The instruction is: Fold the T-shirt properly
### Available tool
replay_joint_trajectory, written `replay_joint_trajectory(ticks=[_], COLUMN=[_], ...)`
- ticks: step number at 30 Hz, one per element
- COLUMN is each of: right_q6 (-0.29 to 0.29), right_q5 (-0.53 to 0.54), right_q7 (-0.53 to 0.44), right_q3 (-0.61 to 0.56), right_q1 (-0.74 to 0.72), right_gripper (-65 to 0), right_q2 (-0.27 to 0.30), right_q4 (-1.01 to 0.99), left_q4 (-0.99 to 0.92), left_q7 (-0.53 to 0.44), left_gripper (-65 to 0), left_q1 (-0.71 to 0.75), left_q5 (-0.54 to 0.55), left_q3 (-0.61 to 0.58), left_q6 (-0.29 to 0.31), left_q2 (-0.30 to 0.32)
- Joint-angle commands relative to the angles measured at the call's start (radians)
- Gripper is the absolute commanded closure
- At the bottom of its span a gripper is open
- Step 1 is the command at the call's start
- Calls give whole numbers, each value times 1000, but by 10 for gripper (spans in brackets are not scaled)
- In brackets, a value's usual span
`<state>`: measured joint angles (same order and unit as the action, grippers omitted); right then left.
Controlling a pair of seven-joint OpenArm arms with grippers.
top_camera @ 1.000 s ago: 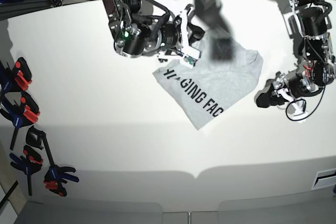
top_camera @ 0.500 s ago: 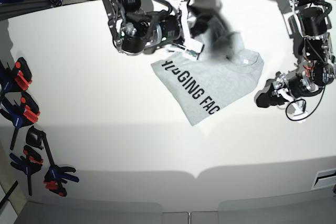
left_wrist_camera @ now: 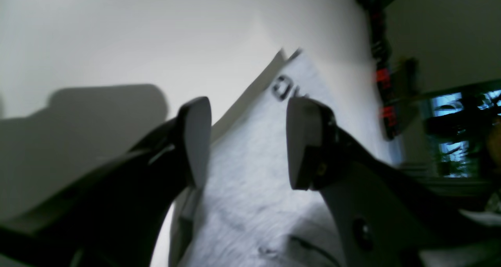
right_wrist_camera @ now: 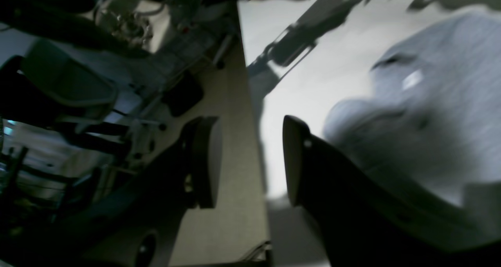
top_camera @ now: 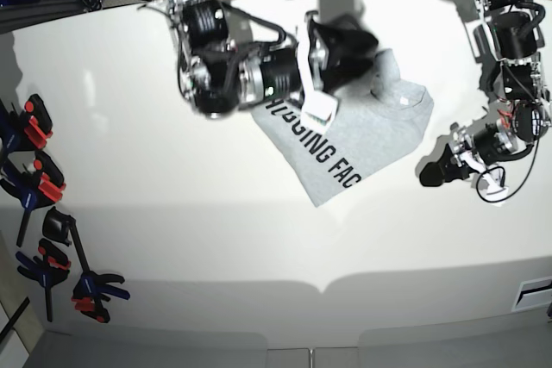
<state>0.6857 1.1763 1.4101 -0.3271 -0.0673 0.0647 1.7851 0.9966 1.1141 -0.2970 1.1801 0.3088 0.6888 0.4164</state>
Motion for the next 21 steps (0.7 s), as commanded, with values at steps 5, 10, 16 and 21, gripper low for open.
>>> replay_joint_trajectory(ticks=[5, 10, 16, 21], right_q6=[12, -31, -177, -217], right_q5=[-267, -635, -921, -1049], right_q7=[-300, -598, -809, -828], right_q3=[1, 0, 0, 0], right_q1=[-127, -154, -175, -308], right_gripper=[-244, -244, -244, -243], right_q2=[-7, -7, -68, -161], right_q4=[20, 14, -164, -495], left_q4=[15, 20, 96, 271], left_q7=[-16, -34, 7, 71], left_gripper=[-290, -267, -113, -84], left_q1=[-24, -24, -19, 72], left_q5=[106, 105, 105, 160], left_q3=[6, 6, 6, 6], left_q6=[9, 9, 9, 9], left_q2=[19, 18, 2, -40])
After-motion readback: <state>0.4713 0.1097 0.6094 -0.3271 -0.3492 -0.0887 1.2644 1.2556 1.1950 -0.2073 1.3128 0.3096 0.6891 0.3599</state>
